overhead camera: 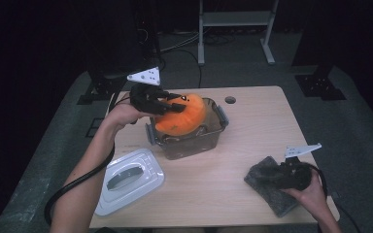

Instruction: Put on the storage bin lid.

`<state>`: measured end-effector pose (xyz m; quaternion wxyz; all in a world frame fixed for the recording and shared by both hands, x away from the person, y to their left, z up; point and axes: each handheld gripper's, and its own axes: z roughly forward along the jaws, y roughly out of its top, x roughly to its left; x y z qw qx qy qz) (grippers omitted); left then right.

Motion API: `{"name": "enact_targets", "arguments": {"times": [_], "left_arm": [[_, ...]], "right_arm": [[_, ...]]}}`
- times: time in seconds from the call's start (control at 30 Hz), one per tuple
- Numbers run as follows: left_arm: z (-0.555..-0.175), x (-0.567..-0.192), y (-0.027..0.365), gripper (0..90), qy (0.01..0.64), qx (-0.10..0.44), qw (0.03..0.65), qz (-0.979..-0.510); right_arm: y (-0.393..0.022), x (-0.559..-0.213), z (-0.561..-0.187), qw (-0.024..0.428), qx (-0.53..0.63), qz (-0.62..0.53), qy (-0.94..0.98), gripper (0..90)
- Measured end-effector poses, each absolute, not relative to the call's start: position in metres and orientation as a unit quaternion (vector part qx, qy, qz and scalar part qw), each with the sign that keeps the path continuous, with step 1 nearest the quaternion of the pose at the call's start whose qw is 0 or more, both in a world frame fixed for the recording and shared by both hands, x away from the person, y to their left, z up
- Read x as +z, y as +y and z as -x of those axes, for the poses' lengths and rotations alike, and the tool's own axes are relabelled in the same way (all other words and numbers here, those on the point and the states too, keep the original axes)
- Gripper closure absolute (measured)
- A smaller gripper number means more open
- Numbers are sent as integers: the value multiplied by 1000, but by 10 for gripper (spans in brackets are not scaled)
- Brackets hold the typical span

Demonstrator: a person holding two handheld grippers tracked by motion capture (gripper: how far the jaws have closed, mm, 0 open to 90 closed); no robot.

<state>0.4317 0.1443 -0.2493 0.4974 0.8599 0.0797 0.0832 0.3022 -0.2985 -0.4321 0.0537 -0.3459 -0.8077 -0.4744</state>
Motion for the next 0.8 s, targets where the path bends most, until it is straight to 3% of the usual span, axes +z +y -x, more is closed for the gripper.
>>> {"name": "enact_targets", "arguments": {"times": [0.8], "left_arm": [[-483,-299,133,615,117,70,468,-873]], "right_arm": [[-301,-433,-302,59,-477,345,-806,388]]}}
